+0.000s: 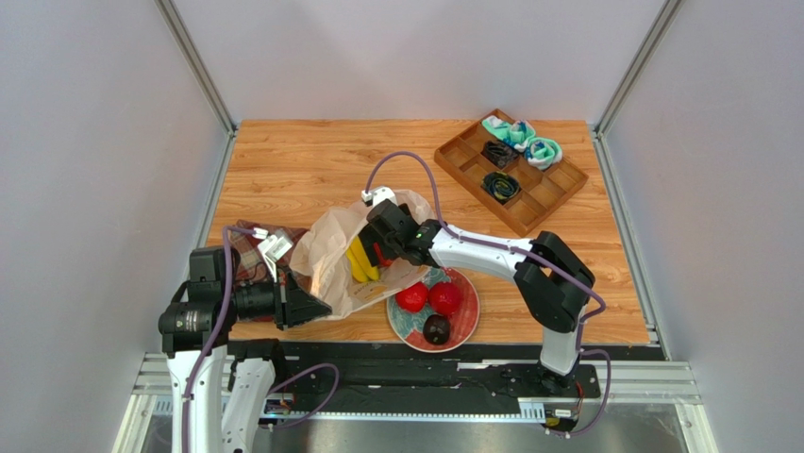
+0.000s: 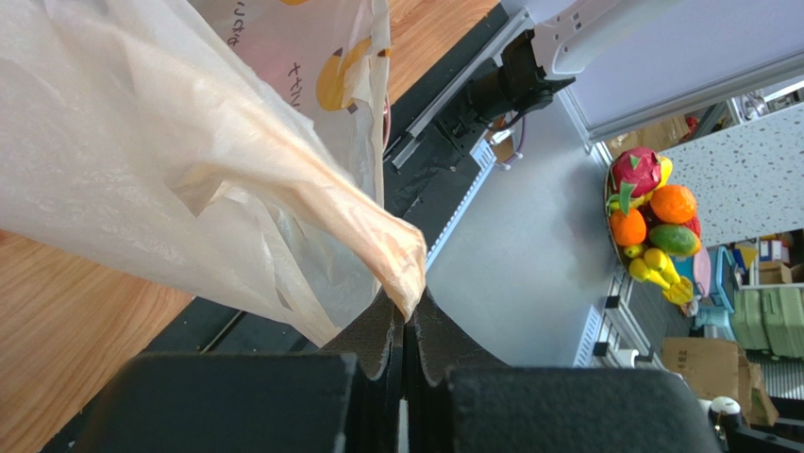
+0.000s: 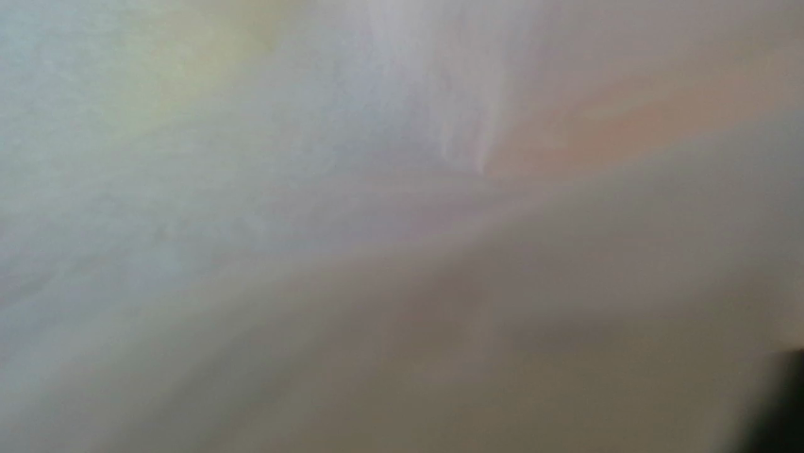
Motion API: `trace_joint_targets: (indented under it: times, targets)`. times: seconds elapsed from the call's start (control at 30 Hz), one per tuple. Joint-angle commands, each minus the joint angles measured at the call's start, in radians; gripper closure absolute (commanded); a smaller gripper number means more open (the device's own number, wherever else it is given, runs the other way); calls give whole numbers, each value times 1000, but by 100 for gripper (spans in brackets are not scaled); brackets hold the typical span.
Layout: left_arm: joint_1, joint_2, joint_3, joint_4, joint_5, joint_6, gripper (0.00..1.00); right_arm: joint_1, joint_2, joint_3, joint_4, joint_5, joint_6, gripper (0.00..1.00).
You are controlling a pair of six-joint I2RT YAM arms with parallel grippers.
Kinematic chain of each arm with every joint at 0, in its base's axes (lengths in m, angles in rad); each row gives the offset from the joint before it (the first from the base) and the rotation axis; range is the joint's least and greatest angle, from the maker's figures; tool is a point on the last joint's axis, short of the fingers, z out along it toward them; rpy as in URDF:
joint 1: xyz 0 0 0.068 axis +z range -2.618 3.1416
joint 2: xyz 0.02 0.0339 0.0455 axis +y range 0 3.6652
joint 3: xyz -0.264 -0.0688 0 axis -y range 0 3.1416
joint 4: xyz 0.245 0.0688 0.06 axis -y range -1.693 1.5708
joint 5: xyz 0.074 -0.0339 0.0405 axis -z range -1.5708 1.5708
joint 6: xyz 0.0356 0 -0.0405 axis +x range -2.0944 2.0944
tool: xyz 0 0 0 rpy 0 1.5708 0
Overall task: Take the fake fruits out of the plastic bag
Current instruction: Take out the fake fruit from the plastic bag.
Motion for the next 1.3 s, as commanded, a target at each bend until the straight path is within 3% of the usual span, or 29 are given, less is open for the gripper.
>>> trace_joint_targets:
  times: [0.0,0.17,0.33,0.4,0.43,0.5,0.53,0.67,0.87,1.17,1.27]
  targets:
    - [1,2,29,0,12,25,100,-26,48,24,8,10,31,14]
    - [4,7,35,-6,10,27,100,-40,88,15,8,-11,44,28]
    - [13,10,35,-6,9,30,100,-47,109,0,74,-31,2,22]
    - [14,11,35,-5,10,29,100,-49,100,-4,112,-100,-48,34]
    - [14,13,35,-3,12,25,100,-52,83,-10,137,-125,-70,47]
    - [16,11,29,5,15,19,100,-53,66,-14,151,-189,-102,63]
    - [14,11,26,11,18,15,100,-50,57,-20,158,-208,-136,77]
    - [13,13,10,48,30,-13,100,-49,-28,-40,149,-254,-223,100]
    - [14,22,-11,115,35,-42,100,-53,-170,-45,28,-356,-415,100]
    - [14,39,-56,241,30,-100,100,-53,-412,-89,-82,-470,-481,100]
    - [13,45,-62,281,-31,-122,100,-55,-530,-103,-131,-508,-562,100]
